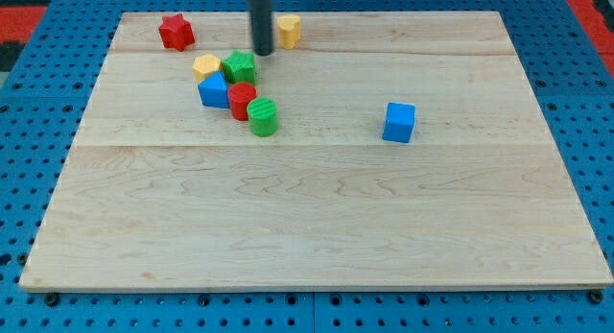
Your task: Slide the green star towards the top right of the board
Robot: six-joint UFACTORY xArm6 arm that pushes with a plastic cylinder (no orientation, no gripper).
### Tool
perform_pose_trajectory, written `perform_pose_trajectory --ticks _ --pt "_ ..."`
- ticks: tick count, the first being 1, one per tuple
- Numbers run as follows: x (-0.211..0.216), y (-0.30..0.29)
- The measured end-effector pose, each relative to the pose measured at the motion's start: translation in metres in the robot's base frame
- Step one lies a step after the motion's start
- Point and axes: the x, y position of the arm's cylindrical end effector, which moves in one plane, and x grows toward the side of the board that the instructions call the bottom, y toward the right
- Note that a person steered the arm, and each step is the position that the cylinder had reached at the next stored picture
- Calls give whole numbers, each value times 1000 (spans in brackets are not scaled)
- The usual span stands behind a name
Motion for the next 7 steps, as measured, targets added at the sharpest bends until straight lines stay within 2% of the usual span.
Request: perform_pose_trajectory --ticks 1,3,4,5,6,7 --pt "17 -63" --pt "65 -28" --pt "12 13" --pt "6 -22" --pt "6 20" --pt "15 95"
